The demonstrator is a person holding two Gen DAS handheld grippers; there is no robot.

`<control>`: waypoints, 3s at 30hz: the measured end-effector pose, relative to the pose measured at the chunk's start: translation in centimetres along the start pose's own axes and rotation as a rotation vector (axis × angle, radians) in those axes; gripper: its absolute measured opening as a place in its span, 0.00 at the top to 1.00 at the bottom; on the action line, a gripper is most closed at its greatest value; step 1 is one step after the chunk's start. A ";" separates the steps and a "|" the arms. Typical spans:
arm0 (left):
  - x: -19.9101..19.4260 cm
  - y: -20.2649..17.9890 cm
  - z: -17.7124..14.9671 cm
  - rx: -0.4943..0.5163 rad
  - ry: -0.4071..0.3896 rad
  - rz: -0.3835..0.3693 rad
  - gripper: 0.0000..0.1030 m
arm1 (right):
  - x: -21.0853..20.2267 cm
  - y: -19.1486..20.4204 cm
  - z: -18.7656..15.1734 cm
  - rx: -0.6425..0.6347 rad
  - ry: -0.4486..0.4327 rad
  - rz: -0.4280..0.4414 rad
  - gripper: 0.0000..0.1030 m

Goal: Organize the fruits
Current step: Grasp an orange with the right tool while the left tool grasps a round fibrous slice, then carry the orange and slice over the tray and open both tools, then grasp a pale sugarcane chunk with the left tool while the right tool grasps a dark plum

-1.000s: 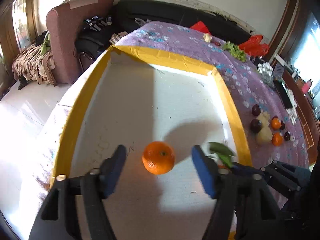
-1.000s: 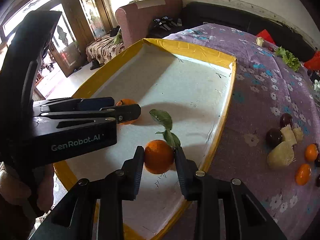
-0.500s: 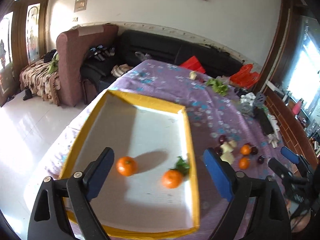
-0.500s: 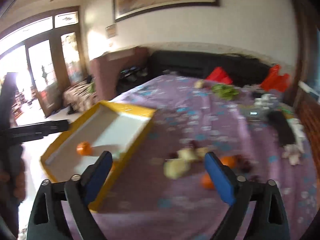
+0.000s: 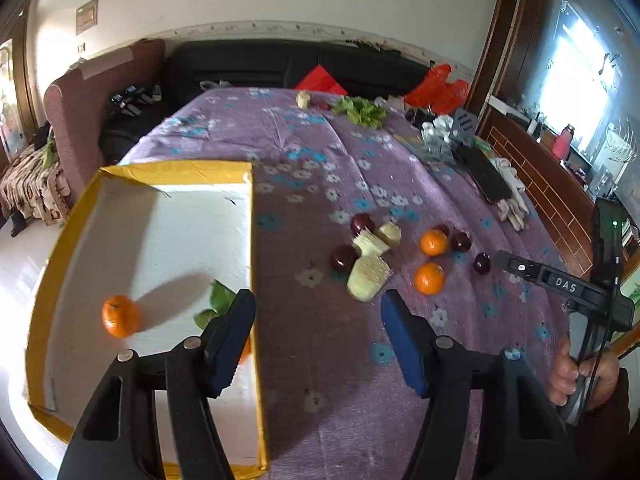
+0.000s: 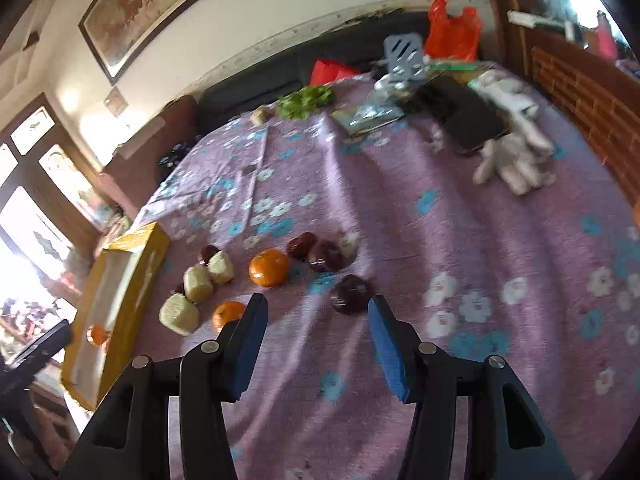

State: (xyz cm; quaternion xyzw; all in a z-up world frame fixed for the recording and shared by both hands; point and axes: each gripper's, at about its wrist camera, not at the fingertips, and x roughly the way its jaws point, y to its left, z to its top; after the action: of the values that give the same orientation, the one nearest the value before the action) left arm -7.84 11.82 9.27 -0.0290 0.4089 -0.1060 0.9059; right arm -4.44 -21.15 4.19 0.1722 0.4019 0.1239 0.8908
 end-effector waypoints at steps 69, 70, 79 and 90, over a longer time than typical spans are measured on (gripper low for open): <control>-1.4 18.7 -5.8 -0.320 0.077 0.237 0.66 | 9.3 29.6 -10.0 -0.521 0.255 0.277 0.61; -1.4 18.7 -5.8 -0.321 0.076 0.236 0.66 | 9.7 29.8 -10.3 -0.535 0.261 0.265 0.61; -4.6 18.2 -4.7 -0.342 0.002 0.245 0.32 | 9.4 30.6 -11.1 -0.585 0.218 0.234 0.52; -11.5 13.3 -3.2 -0.262 -0.286 0.240 0.12 | 3.4 25.4 -9.2 -0.480 0.074 0.225 0.41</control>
State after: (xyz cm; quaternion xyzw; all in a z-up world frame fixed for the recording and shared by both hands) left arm -15.39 27.36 13.77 -0.1124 0.2871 0.0618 0.9493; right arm -11.26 5.06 6.54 -0.0049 0.3719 0.3199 0.8714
